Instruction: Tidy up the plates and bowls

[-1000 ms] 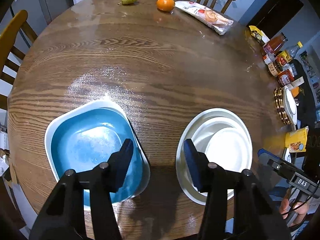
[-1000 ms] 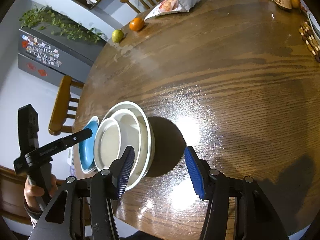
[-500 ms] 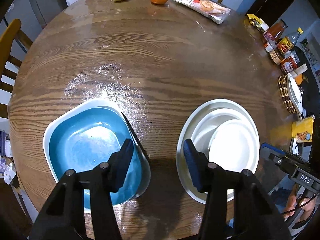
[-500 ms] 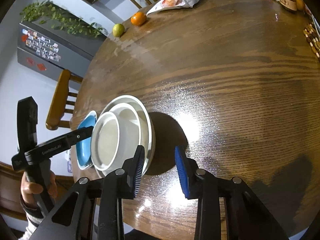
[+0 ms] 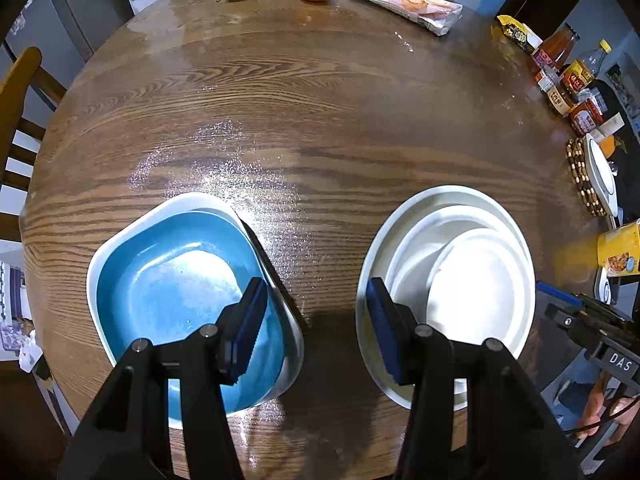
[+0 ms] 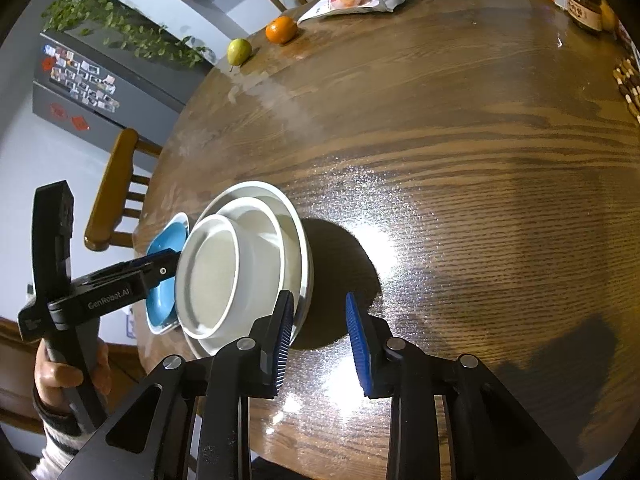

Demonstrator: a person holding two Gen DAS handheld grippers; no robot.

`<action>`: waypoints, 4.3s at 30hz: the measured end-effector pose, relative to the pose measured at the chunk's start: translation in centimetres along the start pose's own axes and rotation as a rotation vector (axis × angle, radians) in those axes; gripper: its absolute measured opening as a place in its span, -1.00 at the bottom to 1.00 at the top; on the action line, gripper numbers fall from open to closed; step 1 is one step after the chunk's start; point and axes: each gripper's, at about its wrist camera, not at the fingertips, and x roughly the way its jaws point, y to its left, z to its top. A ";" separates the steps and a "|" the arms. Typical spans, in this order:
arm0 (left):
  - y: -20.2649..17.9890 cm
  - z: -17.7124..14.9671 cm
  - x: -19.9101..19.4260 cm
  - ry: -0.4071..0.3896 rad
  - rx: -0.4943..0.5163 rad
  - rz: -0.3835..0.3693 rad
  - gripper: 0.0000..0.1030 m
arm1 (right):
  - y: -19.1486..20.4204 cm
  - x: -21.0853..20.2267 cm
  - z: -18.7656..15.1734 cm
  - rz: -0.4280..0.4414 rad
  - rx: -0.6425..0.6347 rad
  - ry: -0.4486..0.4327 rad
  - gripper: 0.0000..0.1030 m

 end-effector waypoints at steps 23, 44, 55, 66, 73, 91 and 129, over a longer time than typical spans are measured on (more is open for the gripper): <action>-2.2 -0.8 0.1 -0.071 0.075 0.084 -0.65 | 1.2 0.8 0.0 -0.013 -0.037 0.009 -0.70; -4.7 1.1 1.0 -0.094 0.075 0.039 -0.93 | 0.1 0.0 1.4 -0.062 -0.001 -0.036 -0.77; -3.9 1.3 0.8 -0.108 0.053 0.044 -0.93 | 0.8 0.3 2.0 -0.072 -0.012 -0.027 -0.77; -3.7 1.7 0.1 -0.141 0.050 0.048 -0.93 | 1.3 -0.1 2.2 -0.073 -0.016 -0.039 -0.77; -3.6 1.8 -0.2 -0.151 0.050 0.047 -0.93 | 1.4 -0.3 2.1 -0.074 -0.015 -0.043 -0.77; -3.5 1.7 -1.5 -0.194 0.045 0.056 -0.93 | 2.4 -1.1 2.6 -0.070 -0.039 -0.065 -0.77; 1.2 -0.7 -5.7 -0.280 -0.079 0.146 -0.92 | 7.9 -0.8 3.2 0.008 -0.180 -0.051 -0.77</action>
